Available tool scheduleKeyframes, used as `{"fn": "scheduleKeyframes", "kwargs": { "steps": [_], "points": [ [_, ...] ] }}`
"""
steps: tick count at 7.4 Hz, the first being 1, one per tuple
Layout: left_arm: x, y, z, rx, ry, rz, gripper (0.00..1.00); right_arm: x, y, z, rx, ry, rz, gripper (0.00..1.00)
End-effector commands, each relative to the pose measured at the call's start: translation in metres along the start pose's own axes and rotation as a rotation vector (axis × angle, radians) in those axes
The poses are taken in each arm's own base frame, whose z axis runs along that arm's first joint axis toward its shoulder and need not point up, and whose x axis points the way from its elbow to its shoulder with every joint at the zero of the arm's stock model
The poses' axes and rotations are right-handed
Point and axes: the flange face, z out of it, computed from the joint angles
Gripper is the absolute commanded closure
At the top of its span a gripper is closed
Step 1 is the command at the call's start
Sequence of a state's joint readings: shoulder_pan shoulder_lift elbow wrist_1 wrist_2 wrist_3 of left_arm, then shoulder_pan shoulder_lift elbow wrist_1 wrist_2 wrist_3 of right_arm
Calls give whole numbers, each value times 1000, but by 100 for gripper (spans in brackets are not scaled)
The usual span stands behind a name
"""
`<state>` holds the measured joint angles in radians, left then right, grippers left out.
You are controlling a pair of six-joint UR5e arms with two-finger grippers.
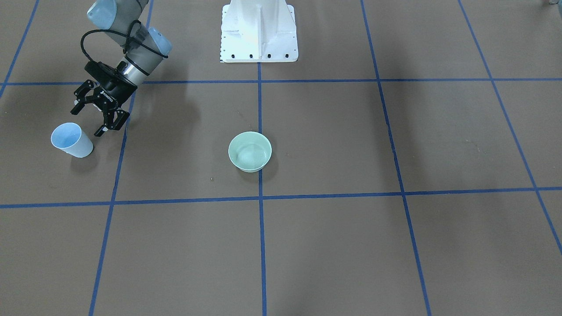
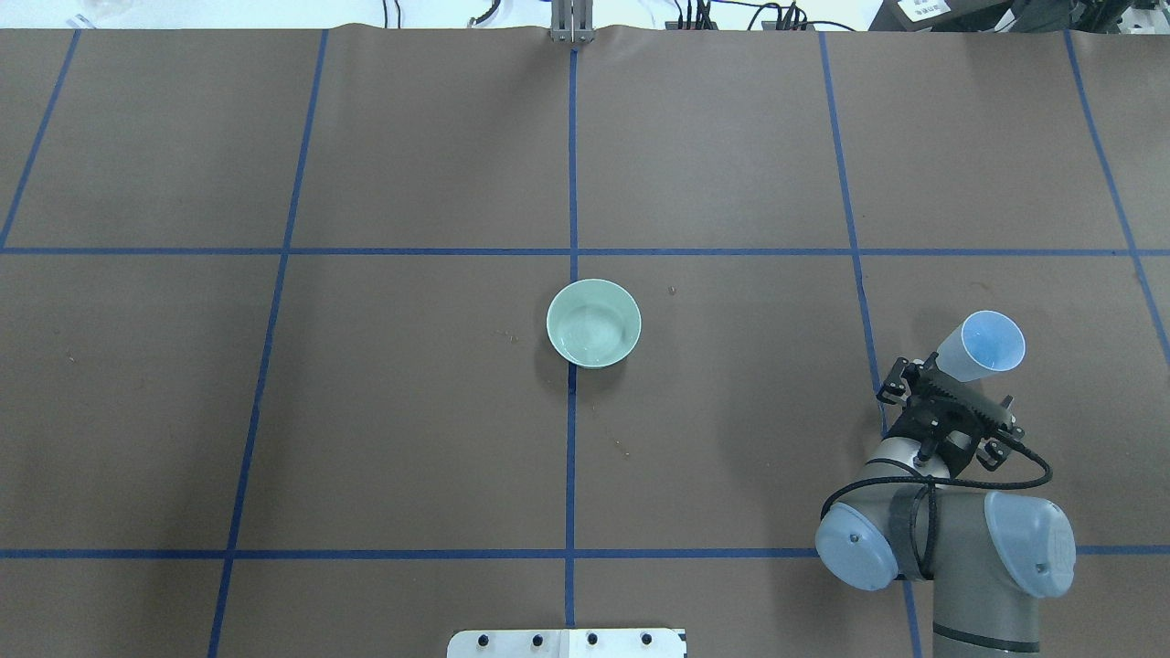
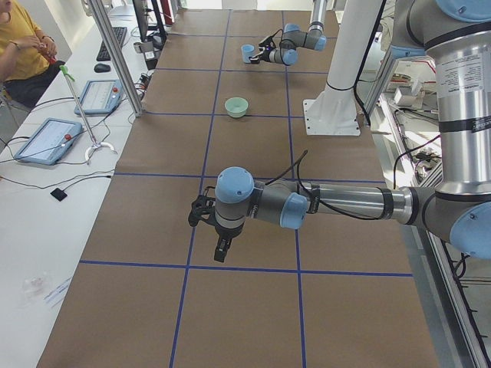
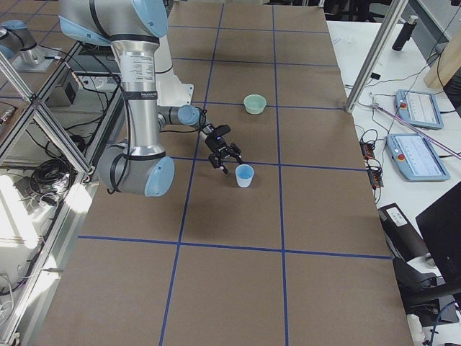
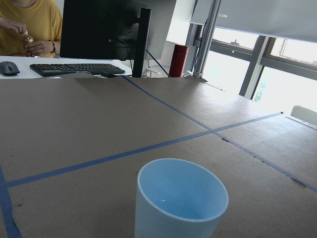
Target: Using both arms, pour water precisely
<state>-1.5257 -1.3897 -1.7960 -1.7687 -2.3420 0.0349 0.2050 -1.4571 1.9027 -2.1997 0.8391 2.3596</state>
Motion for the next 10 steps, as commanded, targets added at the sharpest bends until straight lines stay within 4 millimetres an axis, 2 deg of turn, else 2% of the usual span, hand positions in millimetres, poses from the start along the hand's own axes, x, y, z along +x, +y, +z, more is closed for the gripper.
{"fn": "scheduleKeyframes", "kwargs": {
  "steps": [1, 2, 3, 4, 6, 8, 10],
  "points": [
    [1, 0, -1, 1, 6, -1, 1, 0, -1, 19, 23, 33, 2, 0],
    [1, 0, -1, 2, 6, 0, 1, -3, -3, 29, 34, 49, 10, 0],
    [1, 0, -1, 2, 8, 0, 1, -31, -7, 32, 42, 64, 42, 0],
    [1, 0, -1, 2, 8, 1, 1, -43, -3, 39, 53, 80, 43, 0],
    [1, 0, -1, 2, 8, 1, 1, -45, -13, 49, 61, 90, 64, 0],
    [1, 0, -1, 1, 8, 0, 1, -37, -4, 63, 82, 113, 57, 0],
    [1, 0, -1, 1, 8, 0, 1, -36, 0, 66, 86, 121, 54, 0]
  ]
}}
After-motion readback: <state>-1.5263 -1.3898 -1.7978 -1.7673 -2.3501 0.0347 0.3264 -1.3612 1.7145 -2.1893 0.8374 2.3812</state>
